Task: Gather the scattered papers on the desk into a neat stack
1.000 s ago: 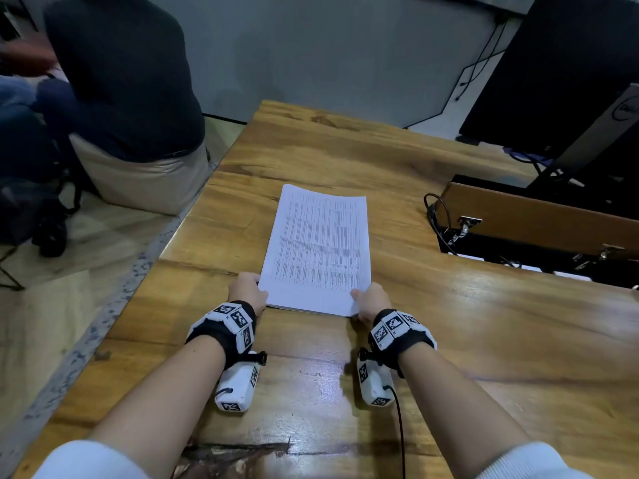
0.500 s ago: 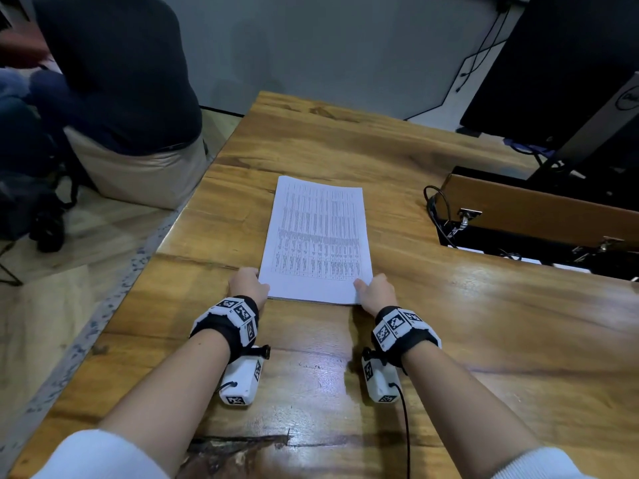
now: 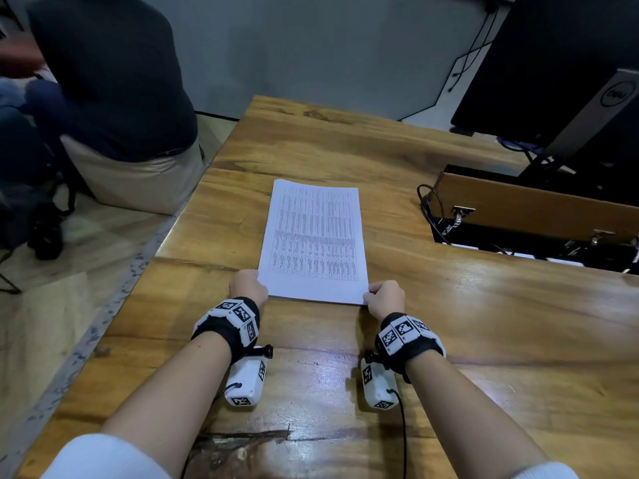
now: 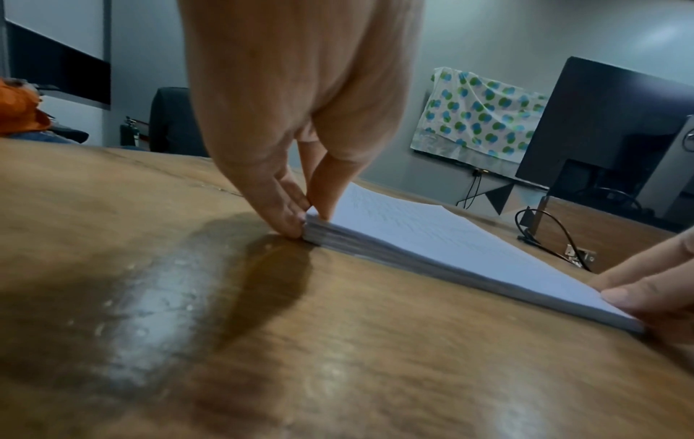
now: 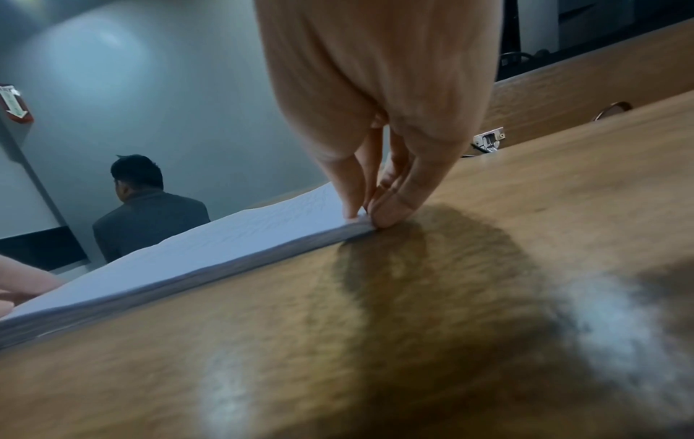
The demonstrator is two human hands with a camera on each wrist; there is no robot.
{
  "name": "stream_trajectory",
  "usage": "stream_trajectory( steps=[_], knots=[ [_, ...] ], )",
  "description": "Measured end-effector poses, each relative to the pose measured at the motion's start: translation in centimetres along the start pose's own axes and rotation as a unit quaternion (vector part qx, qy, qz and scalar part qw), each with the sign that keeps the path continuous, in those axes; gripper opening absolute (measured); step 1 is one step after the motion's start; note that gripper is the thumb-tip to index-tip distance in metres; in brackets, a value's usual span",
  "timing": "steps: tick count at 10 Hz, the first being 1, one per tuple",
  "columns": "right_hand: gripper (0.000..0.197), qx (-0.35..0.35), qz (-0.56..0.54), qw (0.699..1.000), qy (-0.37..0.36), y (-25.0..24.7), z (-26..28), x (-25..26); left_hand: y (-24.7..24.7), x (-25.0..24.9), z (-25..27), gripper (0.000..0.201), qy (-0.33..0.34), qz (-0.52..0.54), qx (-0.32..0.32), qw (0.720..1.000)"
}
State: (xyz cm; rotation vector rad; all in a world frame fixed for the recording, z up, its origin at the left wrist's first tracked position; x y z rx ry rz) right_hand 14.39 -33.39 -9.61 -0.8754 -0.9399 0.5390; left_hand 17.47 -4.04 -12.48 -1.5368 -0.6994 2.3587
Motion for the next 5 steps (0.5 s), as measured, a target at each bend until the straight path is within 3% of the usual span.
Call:
stream_trajectory(
  steps=[5],
  knots=[
    [0.026,0.022,-0.029,0.999,0.013,-0.19,0.2,-0.38,-0.68,-0.25,-0.04,0.019,-0.022,0.03,0.042,0.998]
  ],
)
Point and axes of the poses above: each hand's wrist, its own z-axis away from the middle knuckle, its own y-axis out of the palm, x = y × z, the point moved 10 cm from there along -z, towards the middle knuckle, and after that the axes turned 9 degrees about z, right-handed, at the moved point
